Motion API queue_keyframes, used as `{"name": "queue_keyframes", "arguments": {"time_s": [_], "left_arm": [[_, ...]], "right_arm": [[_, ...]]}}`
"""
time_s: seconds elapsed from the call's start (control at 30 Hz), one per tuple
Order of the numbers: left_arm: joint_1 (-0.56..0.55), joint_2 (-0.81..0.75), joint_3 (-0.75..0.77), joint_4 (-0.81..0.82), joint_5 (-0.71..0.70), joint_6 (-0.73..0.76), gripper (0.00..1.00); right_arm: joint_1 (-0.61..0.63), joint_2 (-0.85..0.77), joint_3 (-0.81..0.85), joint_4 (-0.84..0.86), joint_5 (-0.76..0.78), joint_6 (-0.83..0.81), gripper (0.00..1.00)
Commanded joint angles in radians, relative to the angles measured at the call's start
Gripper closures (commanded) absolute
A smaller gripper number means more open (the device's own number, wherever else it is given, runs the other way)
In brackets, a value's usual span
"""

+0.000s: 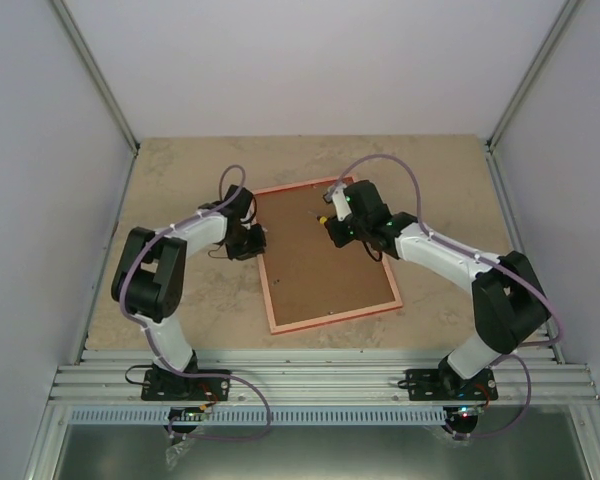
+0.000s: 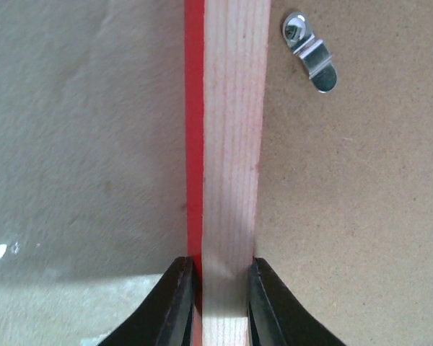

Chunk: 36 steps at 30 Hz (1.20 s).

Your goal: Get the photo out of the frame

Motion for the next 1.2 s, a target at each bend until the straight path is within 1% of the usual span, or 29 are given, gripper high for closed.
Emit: {"name": "queue_keyframes", "arguments": {"time_s": [0.0, 0.17, 0.27, 0.37, 0.43, 0.53, 0.63, 0.77, 0.83, 0.9, 1.03, 1.17], "left_arm": [[0.009, -0.091, -0.07, 0.089, -0.019, -0.213, 0.89], [0.005, -0.19, -0.218, 0.201, 0.014, -0.395, 0.87], [-0.031, -0.258, -0.286, 0.235, 0.001, -0.471, 0.84], [-0.086, -0.303, -0.297, 0.21, -0.046, -0.504, 0.78], [-0.095, -0.324, -0.296, 0.187, -0.062, -0.506, 0.75], [-0.095, -0.353, -0.264, 0.123, -0.112, -0.476, 0.67], [-0.095, -0.364, -0.205, 0.059, -0.171, -0.416, 0.59], [-0.09, -0.315, -0.091, -0.027, -0.271, -0.274, 0.51], [-0.083, -0.267, -0.015, -0.057, -0.303, -0.183, 0.47], [-0.073, -0.208, 0.058, -0.078, -0.321, -0.084, 0.4], [-0.062, -0.069, 0.21, -0.133, -0.361, 0.109, 0.35], [-0.055, 0.046, 0.33, -0.138, -0.414, 0.247, 0.27]], "right_arm": [[-0.013, -0.028, -0.026, 0.055, -0.026, 0.006, 0.99], [-0.022, -0.03, -0.041, 0.078, -0.064, 0.001, 0.99], [-0.029, -0.028, -0.042, 0.088, -0.077, -0.004, 0.99], [-0.038, -0.024, -0.043, 0.097, -0.093, -0.006, 1.0], [-0.044, -0.02, -0.042, 0.103, -0.106, -0.007, 1.0], [-0.048, -0.019, -0.044, 0.11, -0.118, -0.005, 1.0], [-0.053, -0.026, -0.052, 0.119, -0.121, -0.003, 1.0], [-0.059, -0.045, -0.069, 0.131, -0.114, 0.005, 1.0], [-0.063, -0.057, -0.08, 0.137, -0.106, 0.009, 1.0], [-0.067, -0.071, -0.095, 0.143, -0.104, 0.011, 0.99], [-0.07, -0.08, -0.108, 0.125, -0.11, 0.002, 1.0], [-0.07, -0.105, -0.139, 0.133, -0.113, 0.004, 1.0]]}}
